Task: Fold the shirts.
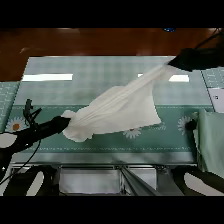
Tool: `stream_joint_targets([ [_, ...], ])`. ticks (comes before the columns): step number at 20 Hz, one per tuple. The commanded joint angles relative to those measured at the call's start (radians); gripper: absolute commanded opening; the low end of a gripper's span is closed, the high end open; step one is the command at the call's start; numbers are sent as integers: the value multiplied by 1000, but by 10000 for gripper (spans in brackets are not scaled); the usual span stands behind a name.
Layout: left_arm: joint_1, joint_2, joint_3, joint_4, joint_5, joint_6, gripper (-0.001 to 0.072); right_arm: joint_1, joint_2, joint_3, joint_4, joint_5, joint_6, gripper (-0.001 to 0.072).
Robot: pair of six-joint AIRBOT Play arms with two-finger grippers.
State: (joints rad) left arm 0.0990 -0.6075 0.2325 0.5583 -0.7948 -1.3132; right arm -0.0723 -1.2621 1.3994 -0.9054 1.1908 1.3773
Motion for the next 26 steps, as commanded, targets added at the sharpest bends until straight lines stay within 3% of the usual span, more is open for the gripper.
stream_joint_targets([
  [1,-76,-186,64,-16,226,61,42,0,-232,13,192,-110,-15,26],
  [2,-87,-250,116,-16,227,84,212,-1,-270,13,235,-138,-13,150],
  [3,-88,-307,168,-15,226,93,449,-1,-295,13,277,-157,-14,394],
  [4,-74,-362,230,-3,203,94,510,-6,-306,14,306,-164,-23,416],
  [6,11,-428,380,93,43,94,509,-60,-295,38,311,-118,-24,415],
  [9,245,-433,568,304,-200,60,508,-227,-229,72,234,70,-39,408],
  [11,417,-422,595,390,-259,6,508,-333,-161,54,20,172,-56,408],
  [12,489,-422,583,392,-286,-10,508,-379,-115,6,-106,182,-46,407],
  [14,571,-431,523,372,-332,-5,508,-447,-19,-176,-220,128,0,403],
  [16,560,-460,451,325,-355,72,508,-475,74,-419,-188,30,13,403],
  [19,478,-552,423,245,-372,203,508,-466,172,-673,-93,-39,-54,403],
  [26,199,-750,464,246,-302,236,508,-466,240,-790,-42,37,-100,403],
])
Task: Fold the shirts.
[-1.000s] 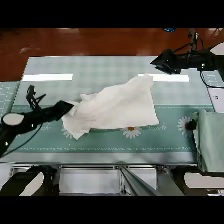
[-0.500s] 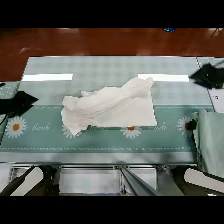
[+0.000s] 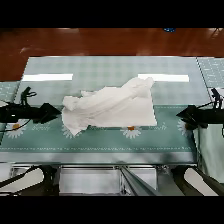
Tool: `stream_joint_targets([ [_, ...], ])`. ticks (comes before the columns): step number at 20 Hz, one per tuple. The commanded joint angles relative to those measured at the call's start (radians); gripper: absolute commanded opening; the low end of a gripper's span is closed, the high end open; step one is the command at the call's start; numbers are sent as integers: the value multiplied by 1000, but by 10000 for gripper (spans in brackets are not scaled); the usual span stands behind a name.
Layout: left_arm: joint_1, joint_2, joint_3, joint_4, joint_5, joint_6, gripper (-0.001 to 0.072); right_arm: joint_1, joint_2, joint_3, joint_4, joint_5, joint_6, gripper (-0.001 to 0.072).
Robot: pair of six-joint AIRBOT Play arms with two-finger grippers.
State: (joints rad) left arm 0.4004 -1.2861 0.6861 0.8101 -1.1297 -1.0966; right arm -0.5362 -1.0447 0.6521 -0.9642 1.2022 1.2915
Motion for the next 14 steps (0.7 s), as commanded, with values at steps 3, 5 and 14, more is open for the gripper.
stream_joint_targets([
  [3,-195,-128,37,-6,54,18,508,-2,22,-43,21,43,-13,403],
  [5,-233,-161,69,-6,58,-10,507,-2,22,-57,34,55,-6,403],
  [14,-245,-191,159,-6,32,-51,29,289,-31,-155,94,-129,98,403],
])
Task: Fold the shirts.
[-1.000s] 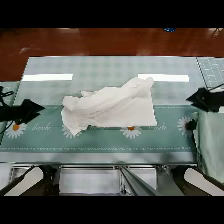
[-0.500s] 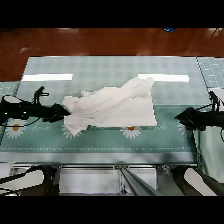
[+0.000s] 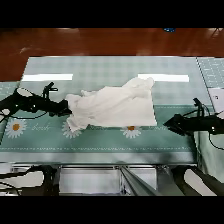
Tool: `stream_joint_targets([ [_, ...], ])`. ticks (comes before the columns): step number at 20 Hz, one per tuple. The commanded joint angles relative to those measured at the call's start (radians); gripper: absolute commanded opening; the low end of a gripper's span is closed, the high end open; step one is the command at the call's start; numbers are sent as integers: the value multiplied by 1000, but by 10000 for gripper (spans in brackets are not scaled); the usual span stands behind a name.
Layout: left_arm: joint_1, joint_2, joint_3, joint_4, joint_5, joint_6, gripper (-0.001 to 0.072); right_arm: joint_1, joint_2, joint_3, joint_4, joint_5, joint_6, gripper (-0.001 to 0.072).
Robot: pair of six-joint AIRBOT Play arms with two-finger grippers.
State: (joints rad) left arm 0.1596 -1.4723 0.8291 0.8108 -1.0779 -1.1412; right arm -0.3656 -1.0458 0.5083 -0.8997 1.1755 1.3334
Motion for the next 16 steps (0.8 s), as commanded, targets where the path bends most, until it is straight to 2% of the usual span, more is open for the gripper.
stream_joint_targets([
  [1,-4,-4,16,-7,-24,-6,29,164,-62,0,45,-136,72,403],
  [7,-4,-4,16,-8,-31,-5,29,405,-314,161,169,-236,90,403],
  [8,-4,-4,16,-9,-34,-5,29,432,-345,195,169,-237,91,383],
  [9,-4,-4,17,-14,-34,-5,29,455,-368,237,169,-229,88,267],
  [10,4,-4,27,-20,-43,-5,29,468,-377,280,169,-213,67,103],
  [11,19,-3,46,-50,-68,-5,29,475,-375,322,170,-202,31,25],
  [16,116,84,246,-335,-183,11,29,441,-368,746,89,3,47,24],
])
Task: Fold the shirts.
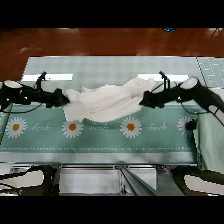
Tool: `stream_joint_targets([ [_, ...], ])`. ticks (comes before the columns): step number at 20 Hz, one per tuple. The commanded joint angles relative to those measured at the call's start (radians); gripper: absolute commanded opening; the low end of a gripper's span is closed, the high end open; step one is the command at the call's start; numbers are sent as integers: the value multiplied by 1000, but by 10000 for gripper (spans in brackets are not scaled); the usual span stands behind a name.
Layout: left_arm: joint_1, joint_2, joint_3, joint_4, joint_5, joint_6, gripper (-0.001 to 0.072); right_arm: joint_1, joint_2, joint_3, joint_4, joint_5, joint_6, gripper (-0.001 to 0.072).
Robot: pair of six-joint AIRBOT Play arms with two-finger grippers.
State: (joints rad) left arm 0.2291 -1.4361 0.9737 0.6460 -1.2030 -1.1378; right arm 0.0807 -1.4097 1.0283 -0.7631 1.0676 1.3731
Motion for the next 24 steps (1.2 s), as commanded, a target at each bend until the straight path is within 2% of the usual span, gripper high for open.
stream_joint_targets([
  [1,66,86,161,-238,-59,8,29,-12,8,331,-79,125,28,24],
  [3,95,158,294,-327,-59,6,29,-27,35,565,-148,147,67,23],
  [8,149,295,735,-334,-59,-75,29,-50,136,1067,-320,207,111,23],
  [10,179,346,884,-277,-59,-109,29,-50,246,1089,-372,190,110,23],
  [13,248,446,1037,-150,-60,-151,28,-50,411,1089,-460,238,108,24],
  [16,314,577,1078,-37,-64,-158,28,-50,550,1083,-534,333,109,24],
  [17,303,619,1078,30,-79,-194,28,-50,592,1065,-549,356,113,24],
  [18,272,652,1078,89,-92,-220,28,-50,633,1040,-564,378,120,24],
  [21,52,723,1078,258,-98,-229,28,-50,719,952,-583,450,146,24],
  [24,-120,725,1040,467,-161,-294,28,-50,738,852,-581,508,158,24],
])
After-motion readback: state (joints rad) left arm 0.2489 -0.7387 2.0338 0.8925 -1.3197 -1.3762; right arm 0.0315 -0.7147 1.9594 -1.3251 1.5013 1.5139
